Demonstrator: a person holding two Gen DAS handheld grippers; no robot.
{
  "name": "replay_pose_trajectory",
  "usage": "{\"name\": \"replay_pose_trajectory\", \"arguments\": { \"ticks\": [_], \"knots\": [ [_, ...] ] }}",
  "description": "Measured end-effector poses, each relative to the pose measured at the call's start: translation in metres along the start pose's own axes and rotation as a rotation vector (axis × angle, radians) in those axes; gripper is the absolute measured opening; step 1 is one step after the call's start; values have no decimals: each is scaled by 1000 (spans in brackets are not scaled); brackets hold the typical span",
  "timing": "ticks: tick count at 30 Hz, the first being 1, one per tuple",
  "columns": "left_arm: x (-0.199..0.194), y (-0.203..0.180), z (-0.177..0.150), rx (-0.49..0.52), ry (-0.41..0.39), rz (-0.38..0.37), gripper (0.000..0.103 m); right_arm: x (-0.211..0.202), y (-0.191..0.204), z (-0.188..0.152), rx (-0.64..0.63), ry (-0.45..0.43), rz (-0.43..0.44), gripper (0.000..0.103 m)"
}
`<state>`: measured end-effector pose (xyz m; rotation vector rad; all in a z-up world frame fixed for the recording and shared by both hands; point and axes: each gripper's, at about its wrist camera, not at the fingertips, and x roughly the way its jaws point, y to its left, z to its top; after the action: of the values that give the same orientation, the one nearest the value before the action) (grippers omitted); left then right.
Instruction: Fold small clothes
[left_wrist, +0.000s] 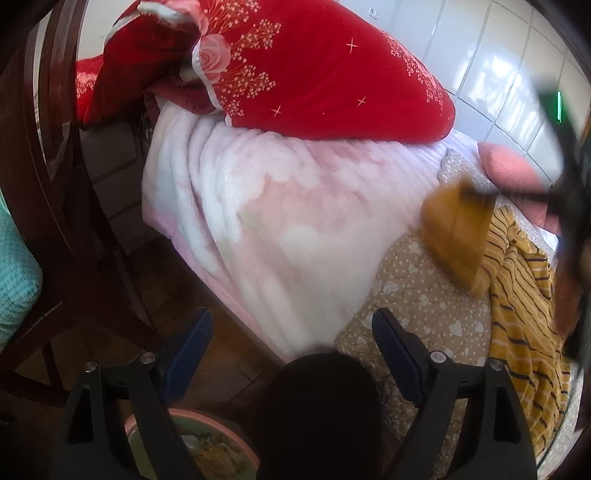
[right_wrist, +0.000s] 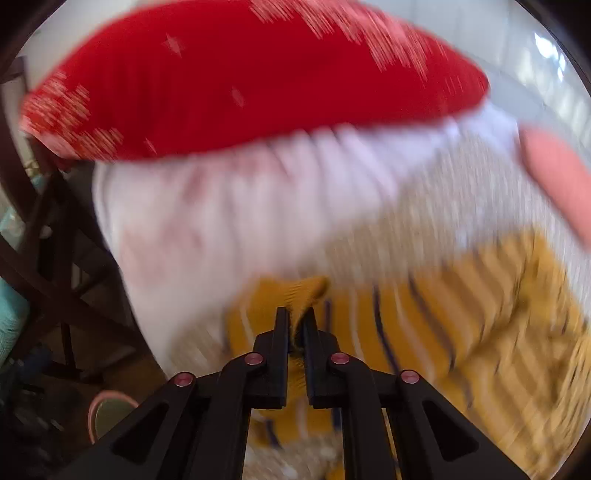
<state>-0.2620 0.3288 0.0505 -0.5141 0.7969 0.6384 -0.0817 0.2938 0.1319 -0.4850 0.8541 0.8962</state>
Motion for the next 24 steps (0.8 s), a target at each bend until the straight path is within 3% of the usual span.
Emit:
{"name": "replay_pose_trajectory", "arguments": {
  "ticks": [5, 6, 8, 11, 14, 17, 20, 22, 24],
  "knots": [
    [-16, -4, 7, -5, -50, 15, 87, -125, 19, 97, -111, -323, -49, 6],
    [-19, -7, 8, -3, -58, 13, 87, -143, 20, 106, -114, -363, -47, 1],
    [-22, -10, 9, 6, -60, 6, 87, -187, 19, 120, -111, -448, -45, 1],
    [-23, -22, 8, 38, -55, -8, 87, -226, 3, 114, -86, -492, -80, 1],
    [-26, -32, 6, 60, -57, -36, 87, -226, -23, 92, -37, -454, -149, 1],
    [-27, -40, 4, 64, -55, -51, 87, -188, -62, 58, -1, -329, -254, 1],
    [-27, -46, 1, 75, -57, -53, 87, -149, -89, 29, 54, -214, -204, 4],
    [-23, -49, -1, 81, -49, -57, 87, -117, -97, 14, 98, -145, -143, 15],
    [-18, -49, -3, 86, -37, -60, 87, -79, -96, 6, 102, -77, -95, 43]
  ]
}}
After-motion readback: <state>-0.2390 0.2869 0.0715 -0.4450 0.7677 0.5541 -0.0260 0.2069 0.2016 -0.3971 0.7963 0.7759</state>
